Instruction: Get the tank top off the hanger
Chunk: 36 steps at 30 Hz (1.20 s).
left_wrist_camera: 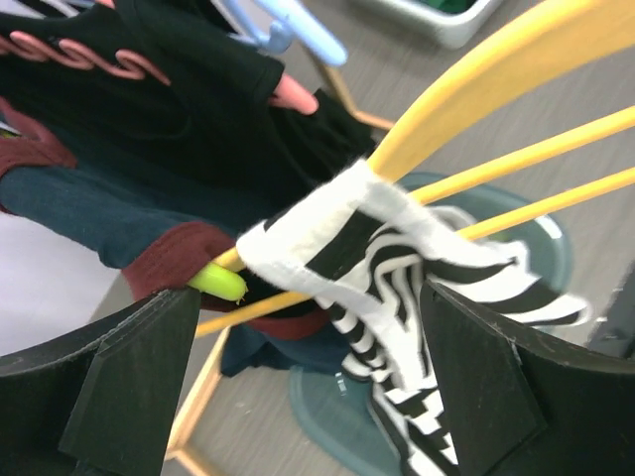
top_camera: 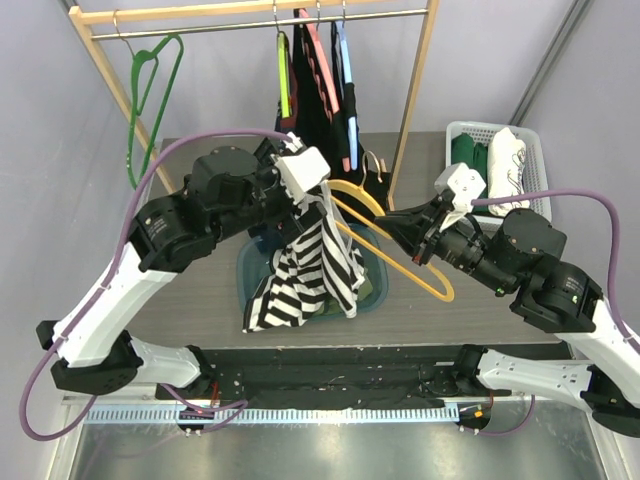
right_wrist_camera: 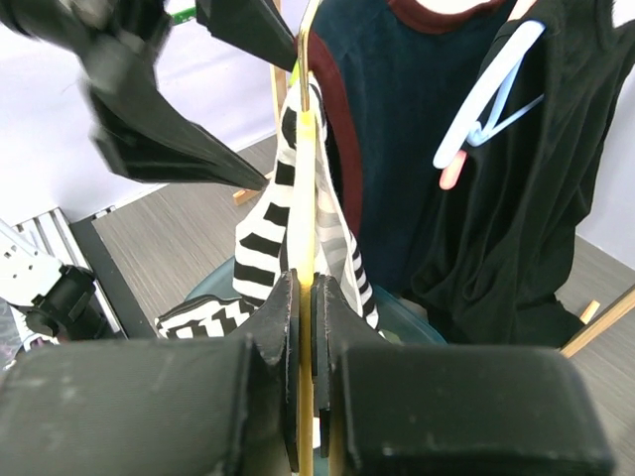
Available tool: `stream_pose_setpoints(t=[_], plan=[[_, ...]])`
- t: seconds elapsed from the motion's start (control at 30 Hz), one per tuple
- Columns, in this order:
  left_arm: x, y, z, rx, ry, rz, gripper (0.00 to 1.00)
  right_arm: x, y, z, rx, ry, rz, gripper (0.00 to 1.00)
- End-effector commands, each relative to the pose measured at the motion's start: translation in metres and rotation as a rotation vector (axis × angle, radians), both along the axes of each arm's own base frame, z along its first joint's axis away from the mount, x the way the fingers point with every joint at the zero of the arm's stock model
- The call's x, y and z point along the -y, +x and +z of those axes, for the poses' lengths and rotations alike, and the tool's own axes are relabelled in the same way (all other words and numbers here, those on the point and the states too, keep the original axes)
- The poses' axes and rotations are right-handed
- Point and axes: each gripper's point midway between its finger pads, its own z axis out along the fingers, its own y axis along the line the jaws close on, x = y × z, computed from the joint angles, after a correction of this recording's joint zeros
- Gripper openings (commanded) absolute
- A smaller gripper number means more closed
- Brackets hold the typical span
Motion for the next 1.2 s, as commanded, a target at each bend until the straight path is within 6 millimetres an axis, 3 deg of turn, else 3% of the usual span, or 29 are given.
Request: stream_pose_setpoints(t=[0.0,0.03,0.1,0.4,0.5,0.53,0.6,0.7,0.93,1.03,1.17], plan=[[0.01,-0.022,0.022,-0.074,-0.141,-0.095,0.97,0.0,-0.004,0.033,0.054,0.122,0.017,0.01],[0.015,-0.034,0.017,-0.11,-0.139,-0.163,0.97,0.0,-0.004,0.033,0.056,0.123,0.018,0.01],[0.013,-0.035,0.014,-0.128,-0.141,-0.163,0.95,0.001,-0.004,0.033,0.056,0.123,0.015,0.01],[0.013,-0.021,-0.012,-0.226,-0.159,-0.08,0.86,-0.004,-0.009,0.039,0.062,0.133,0.054,0.01],[0.015,-0.019,-0.012,-0.225,-0.155,-0.085,0.61,-0.003,-0.012,0.041,0.05,0.154,0.061,0.01],[0.015,-0.018,-0.01,-0.22,-0.16,-0.084,0.4,-0.002,-0.013,0.042,0.051,0.157,0.063,0.01],[0.014,-0.018,-0.006,-0.207,-0.163,-0.084,0.2,-0.002,-0.012,0.041,0.046,0.157,0.058,0.01],[0.01,-0.016,0.001,-0.185,-0.168,-0.073,0.0,0.002,-0.014,0.041,0.046,0.165,0.059,0.01],[-0.019,-0.015,0.032,-0.092,-0.204,-0.034,0.0,0.009,-0.017,0.03,0.022,0.134,0.044,0.01],[-0.042,-0.012,0.054,-0.012,-0.226,0.025,0.0,0.012,-0.021,0.018,-0.005,0.106,0.055,0.01],[-0.083,0.013,0.078,0.152,-0.199,0.233,0.0,0.018,-0.033,0.003,-0.054,0.078,0.088,0.01]])
